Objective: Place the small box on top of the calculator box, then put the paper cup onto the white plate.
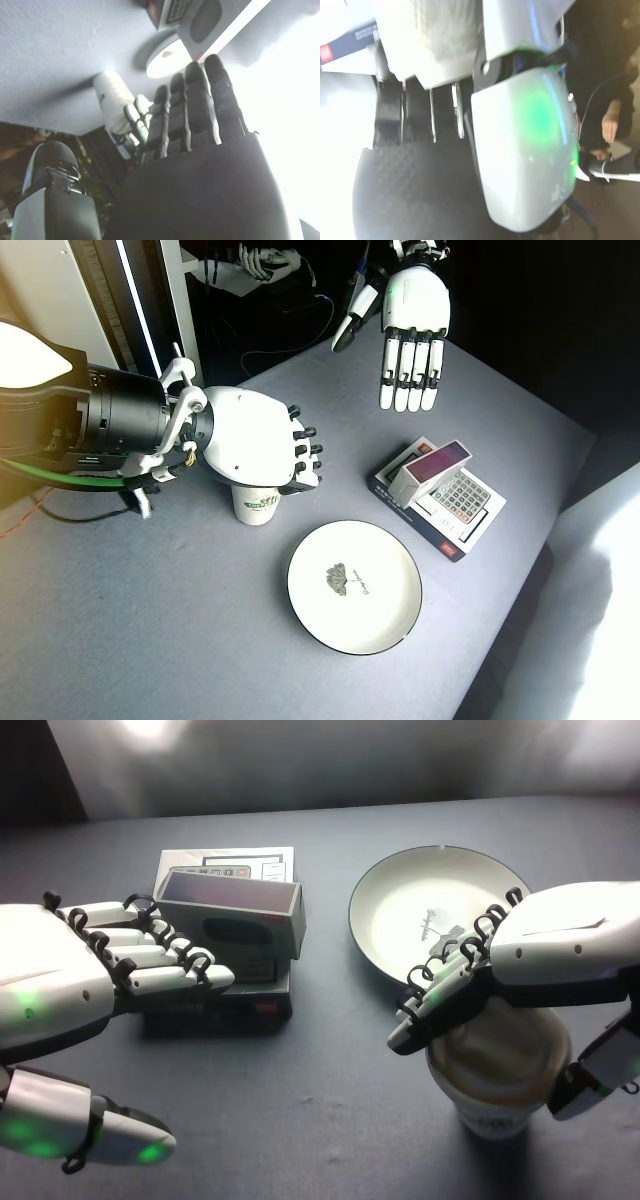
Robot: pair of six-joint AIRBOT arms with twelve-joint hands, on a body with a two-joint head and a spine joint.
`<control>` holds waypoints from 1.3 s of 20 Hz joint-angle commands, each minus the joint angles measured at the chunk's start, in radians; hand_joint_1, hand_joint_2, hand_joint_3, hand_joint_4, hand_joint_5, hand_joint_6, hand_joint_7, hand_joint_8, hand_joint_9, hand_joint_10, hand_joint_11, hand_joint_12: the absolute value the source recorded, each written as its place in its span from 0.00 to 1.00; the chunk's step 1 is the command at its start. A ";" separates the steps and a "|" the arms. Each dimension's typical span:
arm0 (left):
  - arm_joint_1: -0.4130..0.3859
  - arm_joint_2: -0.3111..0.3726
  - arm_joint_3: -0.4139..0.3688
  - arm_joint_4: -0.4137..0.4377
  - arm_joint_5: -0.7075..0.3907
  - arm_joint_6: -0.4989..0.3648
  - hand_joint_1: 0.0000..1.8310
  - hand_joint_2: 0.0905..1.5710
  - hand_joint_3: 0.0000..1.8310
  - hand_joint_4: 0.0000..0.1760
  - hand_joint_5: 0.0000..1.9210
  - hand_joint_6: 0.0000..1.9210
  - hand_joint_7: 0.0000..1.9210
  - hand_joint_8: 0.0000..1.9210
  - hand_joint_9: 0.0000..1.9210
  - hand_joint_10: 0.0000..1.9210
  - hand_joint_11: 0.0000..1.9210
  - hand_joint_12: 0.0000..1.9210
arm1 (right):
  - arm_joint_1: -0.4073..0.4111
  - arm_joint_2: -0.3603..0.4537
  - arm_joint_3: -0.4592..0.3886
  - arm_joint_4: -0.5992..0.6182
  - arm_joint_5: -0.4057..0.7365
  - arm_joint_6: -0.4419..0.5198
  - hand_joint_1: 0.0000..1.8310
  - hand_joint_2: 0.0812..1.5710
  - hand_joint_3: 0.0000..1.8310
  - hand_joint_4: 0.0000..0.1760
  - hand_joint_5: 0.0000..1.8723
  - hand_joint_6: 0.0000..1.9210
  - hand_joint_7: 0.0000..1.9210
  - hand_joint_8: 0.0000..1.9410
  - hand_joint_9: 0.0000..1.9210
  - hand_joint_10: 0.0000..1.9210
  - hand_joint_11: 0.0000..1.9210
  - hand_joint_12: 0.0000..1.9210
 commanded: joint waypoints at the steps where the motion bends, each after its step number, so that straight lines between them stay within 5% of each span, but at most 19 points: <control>1: -0.015 0.012 0.001 -0.017 -0.086 0.001 0.08 0.64 0.00 0.00 0.08 0.00 0.11 0.00 0.12 0.00 0.00 0.26 | 0.014 0.009 -0.001 0.033 0.020 -0.004 0.80 0.76 0.00 0.00 0.41 0.68 0.41 0.57 0.35 0.72 0.29 0.97; 12: -0.024 0.012 -0.003 -0.012 -0.076 0.001 0.07 0.65 0.00 0.00 0.08 0.00 0.11 0.00 0.11 0.00 0.00 0.23 | 0.142 0.004 0.011 0.191 -0.039 -0.116 0.81 0.74 0.00 0.00 0.42 0.65 0.44 0.55 0.38 0.67 0.31 0.93; 24: -0.023 0.012 0.001 0.002 -0.076 -0.003 0.06 0.65 0.00 0.00 0.07 0.00 0.10 0.00 0.10 0.00 0.00 0.21 | 0.218 -0.204 0.326 0.243 -0.034 -0.130 0.80 0.76 0.00 0.00 0.39 0.68 0.43 0.58 0.34 0.72 0.30 0.96; 25: -0.023 0.012 0.001 0.003 -0.076 -0.003 0.07 0.66 0.00 0.00 0.07 0.00 0.09 0.00 0.10 0.00 0.00 0.20 | 0.218 -0.222 0.352 0.243 -0.035 -0.130 0.87 0.74 0.00 0.00 0.43 0.33 0.43 0.58 0.35 0.72 0.31 0.96; 26: -0.023 0.012 0.001 0.004 -0.076 -0.003 0.07 0.66 0.00 0.00 0.07 0.00 0.09 0.00 0.10 0.00 0.00 0.20 | 0.217 -0.238 0.376 0.243 -0.035 -0.131 0.82 0.74 0.00 0.00 0.42 0.58 0.44 0.55 0.36 0.70 0.31 0.95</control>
